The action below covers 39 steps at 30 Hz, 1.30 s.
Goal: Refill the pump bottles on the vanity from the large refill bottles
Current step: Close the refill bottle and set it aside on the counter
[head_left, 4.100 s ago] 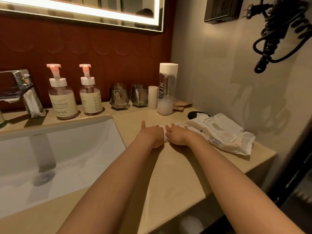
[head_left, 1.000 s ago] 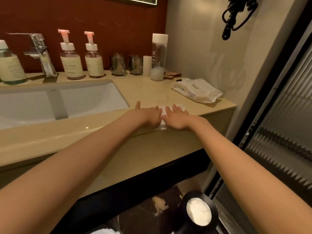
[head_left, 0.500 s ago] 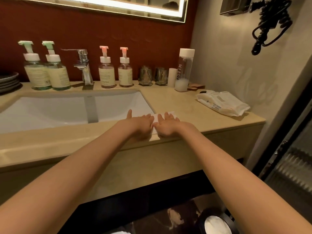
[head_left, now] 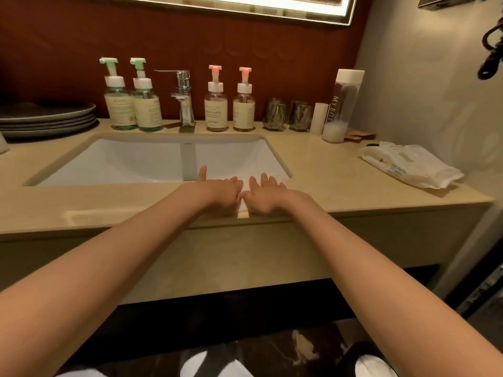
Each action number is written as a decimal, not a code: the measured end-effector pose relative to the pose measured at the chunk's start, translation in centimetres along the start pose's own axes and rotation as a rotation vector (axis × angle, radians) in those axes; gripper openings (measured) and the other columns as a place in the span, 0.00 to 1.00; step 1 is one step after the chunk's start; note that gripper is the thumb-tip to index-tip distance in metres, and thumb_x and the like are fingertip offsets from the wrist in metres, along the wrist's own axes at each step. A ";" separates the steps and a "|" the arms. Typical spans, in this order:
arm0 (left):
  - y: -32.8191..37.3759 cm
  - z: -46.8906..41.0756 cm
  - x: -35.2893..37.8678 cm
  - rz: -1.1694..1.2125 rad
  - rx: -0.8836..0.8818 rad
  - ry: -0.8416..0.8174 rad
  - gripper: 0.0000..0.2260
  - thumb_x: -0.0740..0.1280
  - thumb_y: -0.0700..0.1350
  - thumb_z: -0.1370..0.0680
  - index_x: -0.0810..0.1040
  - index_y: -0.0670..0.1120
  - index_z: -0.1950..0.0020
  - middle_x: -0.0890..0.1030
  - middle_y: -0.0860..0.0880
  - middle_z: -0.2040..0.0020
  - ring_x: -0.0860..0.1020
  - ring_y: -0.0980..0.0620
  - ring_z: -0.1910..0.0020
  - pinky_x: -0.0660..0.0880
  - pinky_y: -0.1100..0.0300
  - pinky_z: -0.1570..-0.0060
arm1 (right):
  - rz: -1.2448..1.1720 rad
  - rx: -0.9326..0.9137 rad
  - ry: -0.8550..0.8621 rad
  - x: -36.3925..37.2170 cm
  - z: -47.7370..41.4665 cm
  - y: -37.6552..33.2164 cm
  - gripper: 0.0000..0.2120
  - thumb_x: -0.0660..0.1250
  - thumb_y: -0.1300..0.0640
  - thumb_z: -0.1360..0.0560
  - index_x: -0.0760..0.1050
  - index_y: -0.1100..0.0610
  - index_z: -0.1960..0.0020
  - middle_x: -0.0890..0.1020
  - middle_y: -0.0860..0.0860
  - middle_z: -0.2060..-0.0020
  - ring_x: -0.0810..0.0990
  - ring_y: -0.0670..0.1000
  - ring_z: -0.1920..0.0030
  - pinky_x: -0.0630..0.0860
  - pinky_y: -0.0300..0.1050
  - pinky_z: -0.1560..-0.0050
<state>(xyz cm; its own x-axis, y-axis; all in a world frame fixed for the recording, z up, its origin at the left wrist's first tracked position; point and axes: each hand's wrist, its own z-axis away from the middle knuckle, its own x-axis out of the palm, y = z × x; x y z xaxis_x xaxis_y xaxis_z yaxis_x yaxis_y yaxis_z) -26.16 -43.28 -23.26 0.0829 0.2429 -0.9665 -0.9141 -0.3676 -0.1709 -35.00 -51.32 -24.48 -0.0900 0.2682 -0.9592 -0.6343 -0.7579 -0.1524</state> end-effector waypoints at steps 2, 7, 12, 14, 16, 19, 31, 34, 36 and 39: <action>0.5 0.2 0.1 -0.026 -0.007 0.011 0.22 0.46 0.47 0.16 0.47 0.47 0.22 0.50 0.48 0.22 0.50 0.49 0.23 0.34 0.40 0.30 | 0.000 -0.004 0.004 0.1 0.6 0.2 0.27 0.40 0.47 0.18 0.37 0.56 0.24 0.38 0.58 0.25 0.38 0.58 0.25 0.39 0.54 0.26; 2.5 0.4 -0.1 -0.025 0.013 0.021 0.22 0.46 0.48 0.17 0.48 0.48 0.22 0.51 0.48 0.22 0.51 0.48 0.23 0.34 0.35 0.32 | -0.002 0.041 0.018 0.3 2.4 1.5 0.27 0.40 0.47 0.18 0.37 0.57 0.24 0.39 0.58 0.25 0.39 0.58 0.25 0.40 0.53 0.27; 4.1 1.2 -0.2 -0.084 0.090 0.152 0.22 0.51 0.49 0.18 0.53 0.49 0.23 0.59 0.46 0.24 0.58 0.47 0.25 0.33 0.33 0.34 | -0.023 0.077 0.012 0.3 3.3 1.4 0.28 0.44 0.51 0.18 0.37 0.57 0.23 0.39 0.59 0.25 0.38 0.58 0.25 0.39 0.53 0.26; 3.6 1.5 0.1 -0.022 0.084 0.133 0.22 0.50 0.47 0.17 0.52 0.48 0.23 0.59 0.48 0.24 0.60 0.48 0.26 0.34 0.35 0.33 | -0.023 0.087 0.012 0.3 3.2 0.9 0.27 0.43 0.51 0.18 0.37 0.58 0.23 0.39 0.59 0.25 0.38 0.59 0.25 0.40 0.53 0.26; 2.6 1.6 0.2 -0.002 0.065 0.101 0.22 0.49 0.46 0.17 0.52 0.48 0.23 0.57 0.48 0.23 0.59 0.48 0.25 0.34 0.36 0.33 | -0.022 0.079 0.011 0.4 2.9 0.1 0.27 0.43 0.51 0.18 0.37 0.58 0.23 0.39 0.59 0.25 0.38 0.59 0.25 0.40 0.53 0.26; 0.9 2.2 0.5 -0.025 0.036 0.067 0.23 0.48 0.45 0.17 0.50 0.48 0.22 0.55 0.48 0.23 0.56 0.49 0.24 0.34 0.37 0.32 | -0.031 0.050 0.002 0.6 2.6 -2.0 0.28 0.43 0.51 0.18 0.37 0.58 0.24 0.38 0.59 0.25 0.37 0.59 0.25 0.39 0.54 0.26; -5.4 3.2 1.7 0.096 -0.120 0.053 0.28 0.57 0.41 0.21 0.51 0.49 0.22 0.56 0.48 0.23 0.56 0.48 0.24 0.33 0.37 0.32 | -0.002 -0.052 -0.053 0.1 -0.4 -8.1 0.30 0.47 0.53 0.19 0.35 0.57 0.24 0.37 0.59 0.25 0.36 0.59 0.25 0.39 0.54 0.26; -6.1 3.5 1.8 0.110 -0.131 0.051 0.27 0.55 0.42 0.20 0.50 0.49 0.22 0.55 0.48 0.23 0.54 0.48 0.24 0.32 0.37 0.33 | 0.001 -0.052 -0.056 0.0 -0.5 -8.8 0.30 0.47 0.53 0.19 0.35 0.57 0.24 0.36 0.59 0.25 0.36 0.59 0.25 0.39 0.55 0.26; -6.2 4.0 1.8 0.096 -0.133 0.028 0.26 0.53 0.42 0.19 0.50 0.49 0.22 0.54 0.48 0.22 0.52 0.49 0.24 0.33 0.37 0.33 | 0.003 -0.064 -0.058 0.2 -0.3 -9.2 0.29 0.47 0.52 0.19 0.35 0.57 0.24 0.36 0.59 0.25 0.36 0.59 0.25 0.38 0.55 0.26; -6.7 4.9 2.2 0.104 -0.136 0.011 0.24 0.51 0.43 0.18 0.49 0.49 0.22 0.53 0.48 0.22 0.51 0.50 0.23 0.33 0.37 0.33 | 0.010 -0.094 -0.059 0.8 0.2 -9.9 0.29 0.45 0.51 0.18 0.35 0.57 0.24 0.36 0.60 0.25 0.35 0.60 0.25 0.38 0.55 0.26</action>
<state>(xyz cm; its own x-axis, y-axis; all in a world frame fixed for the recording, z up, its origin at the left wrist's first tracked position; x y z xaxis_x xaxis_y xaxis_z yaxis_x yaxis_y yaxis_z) -21.78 -35.86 -23.34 -0.0041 0.1882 -0.9821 -0.8559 -0.5085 -0.0939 -28.93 -43.52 -23.70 -0.1425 0.2926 -0.9456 -0.5589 -0.8122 -0.1671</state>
